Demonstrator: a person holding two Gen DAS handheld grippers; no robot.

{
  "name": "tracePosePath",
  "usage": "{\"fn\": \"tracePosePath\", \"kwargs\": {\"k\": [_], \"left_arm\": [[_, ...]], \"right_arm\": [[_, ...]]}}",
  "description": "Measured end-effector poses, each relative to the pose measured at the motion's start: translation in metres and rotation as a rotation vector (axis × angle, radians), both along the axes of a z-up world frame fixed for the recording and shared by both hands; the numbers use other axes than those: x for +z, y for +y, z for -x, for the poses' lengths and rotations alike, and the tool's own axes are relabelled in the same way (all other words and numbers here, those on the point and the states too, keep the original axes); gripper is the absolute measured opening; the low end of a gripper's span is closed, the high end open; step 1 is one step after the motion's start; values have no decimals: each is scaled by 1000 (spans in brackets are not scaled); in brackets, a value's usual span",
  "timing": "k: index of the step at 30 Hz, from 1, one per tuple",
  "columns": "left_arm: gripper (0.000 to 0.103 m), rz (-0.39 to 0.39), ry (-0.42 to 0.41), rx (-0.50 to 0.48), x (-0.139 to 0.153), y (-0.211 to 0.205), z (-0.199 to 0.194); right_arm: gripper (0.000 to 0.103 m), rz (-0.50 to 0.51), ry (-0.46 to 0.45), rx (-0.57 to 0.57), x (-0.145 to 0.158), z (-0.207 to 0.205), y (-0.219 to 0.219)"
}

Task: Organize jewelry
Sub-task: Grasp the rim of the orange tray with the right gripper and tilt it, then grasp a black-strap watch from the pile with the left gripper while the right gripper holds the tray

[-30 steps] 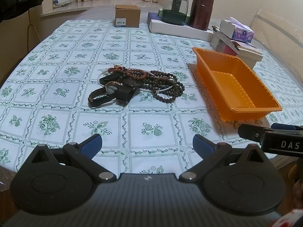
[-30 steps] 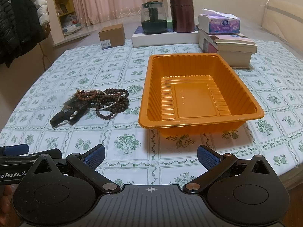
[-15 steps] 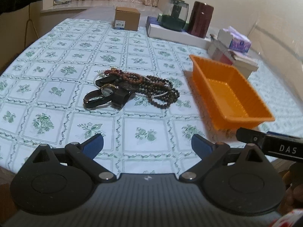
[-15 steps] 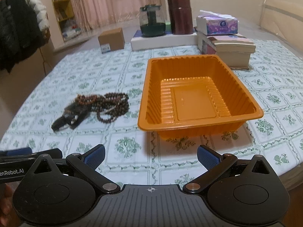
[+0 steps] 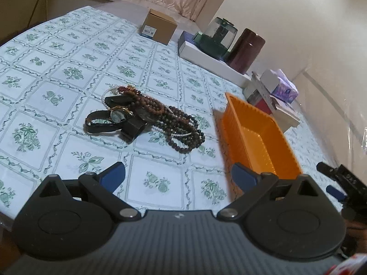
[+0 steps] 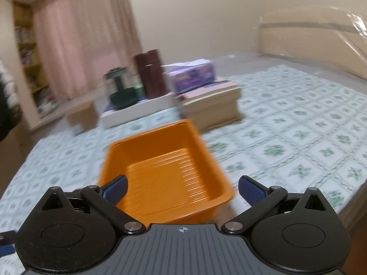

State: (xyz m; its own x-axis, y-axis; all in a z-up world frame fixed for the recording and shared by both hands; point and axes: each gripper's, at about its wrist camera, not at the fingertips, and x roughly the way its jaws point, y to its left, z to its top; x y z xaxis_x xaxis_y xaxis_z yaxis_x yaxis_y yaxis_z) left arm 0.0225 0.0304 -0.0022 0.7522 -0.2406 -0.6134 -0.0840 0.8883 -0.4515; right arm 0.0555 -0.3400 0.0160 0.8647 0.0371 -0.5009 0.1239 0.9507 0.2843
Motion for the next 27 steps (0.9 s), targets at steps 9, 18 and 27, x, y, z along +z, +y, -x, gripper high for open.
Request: {"fn": "tracePosePath", "kwargs": {"k": [9,18,27], "left_arm": [[98,-13,-7,10,-10,-2,-12],[98,-5,1,-9,-19,-11,-27],[98,-13,10,-4,-25,-12,-32]], "right_arm": [[60,-72,75,9,-46,-39,-39],[32,-171,82,16,-67,-53,-44],[10,-193,98,19,-64,-56,-42]]}}
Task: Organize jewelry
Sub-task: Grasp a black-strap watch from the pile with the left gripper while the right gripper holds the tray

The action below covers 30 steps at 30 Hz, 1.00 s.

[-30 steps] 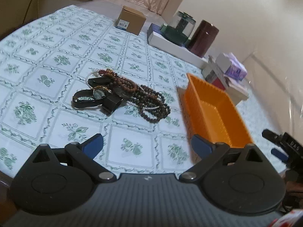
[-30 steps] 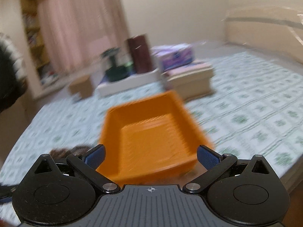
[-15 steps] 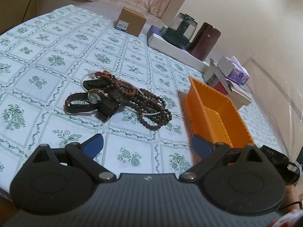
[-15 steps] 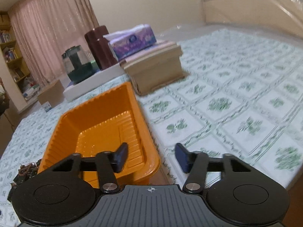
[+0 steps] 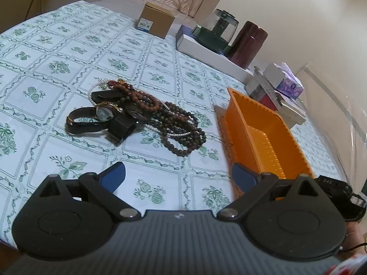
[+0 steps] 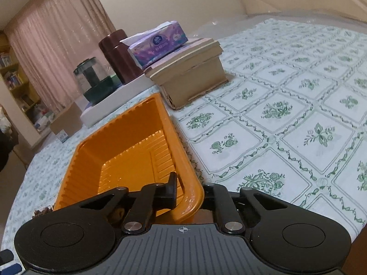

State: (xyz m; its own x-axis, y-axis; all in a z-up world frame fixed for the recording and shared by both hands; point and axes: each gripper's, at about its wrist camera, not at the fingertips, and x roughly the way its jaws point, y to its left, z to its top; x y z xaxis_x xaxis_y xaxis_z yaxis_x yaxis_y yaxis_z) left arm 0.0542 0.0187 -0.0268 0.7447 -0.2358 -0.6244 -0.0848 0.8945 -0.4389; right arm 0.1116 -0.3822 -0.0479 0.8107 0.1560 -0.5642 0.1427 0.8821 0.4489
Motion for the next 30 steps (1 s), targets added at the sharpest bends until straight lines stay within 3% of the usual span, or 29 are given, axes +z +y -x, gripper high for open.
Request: {"fn": "tracePosePath", "kwargs": {"k": [4,9,13,18,23,27,30], "left_arm": [[96,-45,-5,22,1,8,0],[95,-189,-31,34,4,25,-2],[87,-293,-39,34,3,42,-12],[69,-477,-37,-120,-4,53,-30],[34,-660,-27,-327,-17,51,-44],[24,-704,-21,-453,-26,50,-49],[24,-735,-18,-519,-31,47,-51]], "right_arm": [[10,72,-18,14,12,0,8],[10,220,-62,63,34,3,30],[10,329,-92,95,46,5,49],[10,388,-103,113,52,4,60],[9,404,-96,111,54,0,65],[9,417,-92,112,57,0,69],[9,424,-83,114,56,-1,72]]}}
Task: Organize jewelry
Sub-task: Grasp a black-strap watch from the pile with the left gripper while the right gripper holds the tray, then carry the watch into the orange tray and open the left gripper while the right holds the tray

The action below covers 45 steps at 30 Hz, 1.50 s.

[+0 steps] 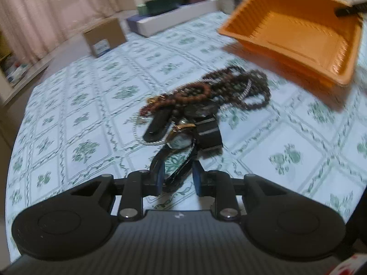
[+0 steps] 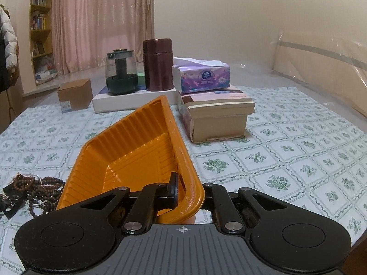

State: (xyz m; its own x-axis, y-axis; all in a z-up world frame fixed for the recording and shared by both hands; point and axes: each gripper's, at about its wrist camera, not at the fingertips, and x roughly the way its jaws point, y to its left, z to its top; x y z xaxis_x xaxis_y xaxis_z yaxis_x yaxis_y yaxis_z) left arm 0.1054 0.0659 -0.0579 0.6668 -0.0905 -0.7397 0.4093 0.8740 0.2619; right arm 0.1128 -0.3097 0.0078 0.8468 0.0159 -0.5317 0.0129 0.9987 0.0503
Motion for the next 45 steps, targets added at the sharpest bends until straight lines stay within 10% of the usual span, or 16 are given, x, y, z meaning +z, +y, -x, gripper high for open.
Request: {"fn": "tracePosePath", "kwargs": {"k": [7,32,34,38,45], "left_arm": [[7,-28,25,-18,-1,1,-2],[0,110,-69,115,54,10,2],[7,110,-62,147,51,19,5],[56,150,-44,172,41,31,11],[55,103,-9,153,12,22,5]], "right_arm": [[6,25,6,17,2,1,9],[6,20,-12,47,7,13,15],[6,18,-11,47,6,13,15],[6,14,-8,50,4,12,15],[6,20,1,49,1,10,17]]}}
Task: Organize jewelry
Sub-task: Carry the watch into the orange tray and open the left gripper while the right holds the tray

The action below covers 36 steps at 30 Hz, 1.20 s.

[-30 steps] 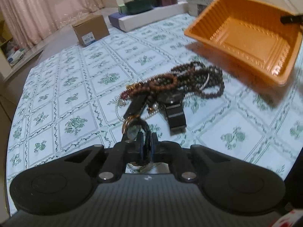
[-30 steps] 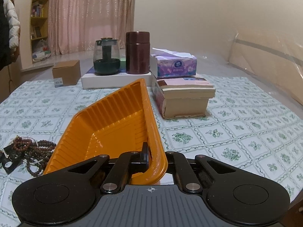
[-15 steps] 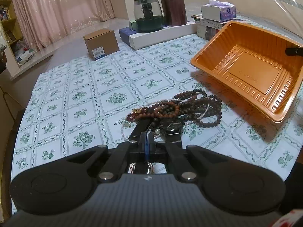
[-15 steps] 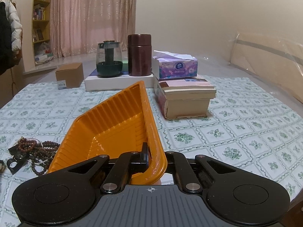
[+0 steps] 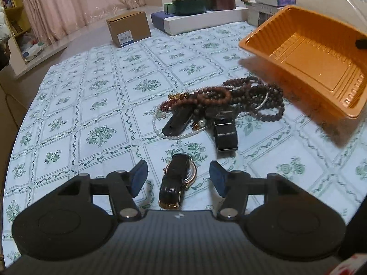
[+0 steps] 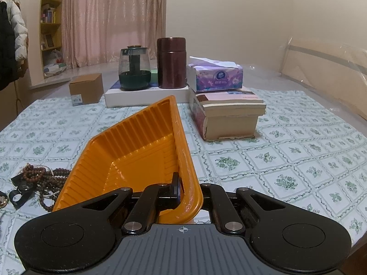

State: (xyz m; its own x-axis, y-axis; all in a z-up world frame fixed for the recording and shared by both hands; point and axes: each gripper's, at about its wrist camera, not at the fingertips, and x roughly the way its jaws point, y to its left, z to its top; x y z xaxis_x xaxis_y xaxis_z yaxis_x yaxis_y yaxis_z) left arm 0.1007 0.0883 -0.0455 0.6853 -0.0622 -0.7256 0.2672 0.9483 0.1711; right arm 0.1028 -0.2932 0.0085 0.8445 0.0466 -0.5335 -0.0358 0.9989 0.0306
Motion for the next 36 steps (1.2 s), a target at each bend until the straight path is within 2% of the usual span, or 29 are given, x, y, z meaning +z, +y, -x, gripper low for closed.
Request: {"fn": "tracePosePath", "kwargs": {"k": [4,7,13,21,25,29,36], "left_arm": [[38,13,8,5,-2,1,-4],[16,2,23,10,-2,2,-5],[14,29,8,32,7,5,1],[14,54,-33,-23,44,-20,3],[14,77,-56,-70,62,-48,-2],[14,153,-61,-124,73,-88,-13],[14,245,-56,-199,71,-155,-31]], "right_arm": [[6,3,2,-1,0,0,1],[6,7,2,0,0,-1,3],[6,6,3,5,0,0,6],[6,-2,1,15,2,3,6],[6,-9,2,21,2,5,5],[6,-16,3,23,2,4,4],[6,-15,1,22,1,5,4]]}}
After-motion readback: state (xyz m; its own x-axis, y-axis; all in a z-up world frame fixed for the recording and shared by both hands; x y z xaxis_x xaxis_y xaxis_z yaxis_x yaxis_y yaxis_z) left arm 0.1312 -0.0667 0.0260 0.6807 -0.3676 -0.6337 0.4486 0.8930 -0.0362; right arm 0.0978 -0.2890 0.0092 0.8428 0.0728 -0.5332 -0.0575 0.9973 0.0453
